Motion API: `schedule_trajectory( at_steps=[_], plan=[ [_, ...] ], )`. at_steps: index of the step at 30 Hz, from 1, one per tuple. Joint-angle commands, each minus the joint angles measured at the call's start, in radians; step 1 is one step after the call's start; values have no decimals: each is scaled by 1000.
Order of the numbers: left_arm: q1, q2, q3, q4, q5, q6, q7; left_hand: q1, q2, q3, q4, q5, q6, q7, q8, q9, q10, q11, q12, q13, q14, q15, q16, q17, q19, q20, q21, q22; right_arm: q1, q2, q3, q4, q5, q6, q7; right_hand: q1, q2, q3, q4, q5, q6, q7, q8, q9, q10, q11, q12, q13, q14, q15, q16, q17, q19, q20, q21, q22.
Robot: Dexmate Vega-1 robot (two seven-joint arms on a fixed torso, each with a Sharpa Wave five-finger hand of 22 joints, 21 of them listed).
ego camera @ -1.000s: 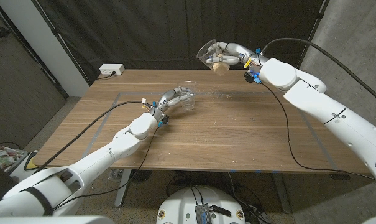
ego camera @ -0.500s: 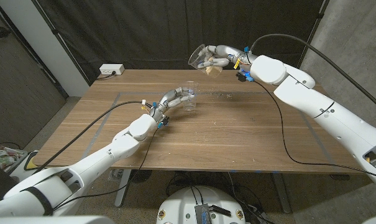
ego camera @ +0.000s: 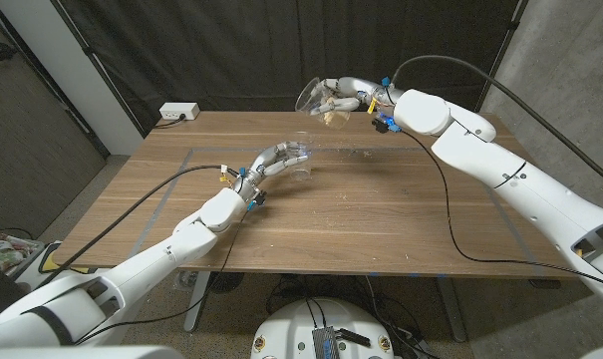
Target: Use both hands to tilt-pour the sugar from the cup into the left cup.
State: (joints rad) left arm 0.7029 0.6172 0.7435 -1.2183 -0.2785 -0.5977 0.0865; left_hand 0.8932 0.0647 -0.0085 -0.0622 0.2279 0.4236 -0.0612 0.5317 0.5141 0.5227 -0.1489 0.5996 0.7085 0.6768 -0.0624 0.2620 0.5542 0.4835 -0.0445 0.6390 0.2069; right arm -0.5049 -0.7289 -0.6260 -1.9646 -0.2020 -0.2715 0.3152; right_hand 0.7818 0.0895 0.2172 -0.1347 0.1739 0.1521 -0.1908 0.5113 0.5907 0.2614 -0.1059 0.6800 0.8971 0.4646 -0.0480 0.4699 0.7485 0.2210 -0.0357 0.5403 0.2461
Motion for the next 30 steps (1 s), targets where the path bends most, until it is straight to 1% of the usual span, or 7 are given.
schedule_trajectory(
  at_steps=[1, 10, 12, 15, 18, 23, 30],
  plan=[
    [30, 54, 3, -70, 27, 9, 66, 1, 1, -5, -4, -4, 7, -4, 6, 0, 7, -10, 7, 1, 5, -117, -7, 6, -4, -81, 5, 2, 6, 19, -19, 5, -44, 20, 35, -3, 5, 8, 0, 5, 4, -4, 4, 5, 11, -1, -2, 3, 12, -182, -2, 3, -2, -28, 7, -1],
    [43, 104, 2, -131, 49, 33, 98, 3, 4, -7, -4, -5, 7, -4, 5, -5, 8, -10, 7, -1, 6, -120, -10, 10, -3, -83, 8, 2, 0, 27, -24, 15, -62, 43, 51, -4, 6, 8, 0, 5, 7, -9, 4, 6, 12, -5, -5, 4, 16, -182, -2, 5, -1, -27, 8, -3],
    [47, 119, 0, -150, 55, 45, 108, 3, 4, -7, -4, -5, 9, -6, 6, -6, 7, -12, 7, -1, 8, -121, -10, 11, -2, -83, 9, 2, -1, 29, -24, 17, -64, 48, 53, -7, 4, 7, 1, 4, 10, -3, 4, 6, 20, 1, -6, 3, 22, -180, 1, 8, 4, -20, 10, -4],
    [52, 139, -3, -169, 58, 56, 116, 4, 4, -8, -4, -6, 9, -7, 6, -7, 10, -13, 9, 0, 8, -122, -11, 12, -2, -84, 10, 2, -1, 33, -25, 19, -69, 55, 57, -8, 3, 7, 1, 4, 10, -6, 3, 7, 21, -3, -8, 2, 25, -181, 0, 9, 2, -21, 10, -5],
    [59, 158, -8, -189, 63, 62, 129, 5, 4, -9, -5, -7, 11, -9, 7, -8, 11, -14, 9, 0, 10, -122, -11, 12, -1, -86, 11, 1, 5, 37, -32, 20, -82, 63, 65, -9, 3, 7, 1, 4, 15, -2, 5, 8, 30, 3, -8, 1, 30, -181, 0, 10, 7, -15, 12, -6],
    [69, 191, -12, -230, 77, 81, 146, 3, 8, -10, -3, -7, 9, -7, 8, -7, 9, -9, 10, 0, 10, -120, -13, 15, -4, -84, 11, 2, 7, 45, -36, 23, -94, 71, 73, -10, 1, 7, 1, 4, 18, -2, 5, 9, 37, 3, -9, 0, 36, -182, 0, 11, 8, -13, 13, -7],
    [77, 237, -22, -276, 87, 111, 162, 1, 9, -12, -2, -9, 10, -8, 8, -10, 10, -12, 10, -1, 12, -122, -14, 17, -3, -86, 13, 1, 12, 58, -40, 31, -106, 80, 84, -10, -3, 7, -2, 4, 24, -3, 7, 10, 42, 3, -11, 1, 43, -182, 0, 12, 11, -9, 14, -9]
  ],
)
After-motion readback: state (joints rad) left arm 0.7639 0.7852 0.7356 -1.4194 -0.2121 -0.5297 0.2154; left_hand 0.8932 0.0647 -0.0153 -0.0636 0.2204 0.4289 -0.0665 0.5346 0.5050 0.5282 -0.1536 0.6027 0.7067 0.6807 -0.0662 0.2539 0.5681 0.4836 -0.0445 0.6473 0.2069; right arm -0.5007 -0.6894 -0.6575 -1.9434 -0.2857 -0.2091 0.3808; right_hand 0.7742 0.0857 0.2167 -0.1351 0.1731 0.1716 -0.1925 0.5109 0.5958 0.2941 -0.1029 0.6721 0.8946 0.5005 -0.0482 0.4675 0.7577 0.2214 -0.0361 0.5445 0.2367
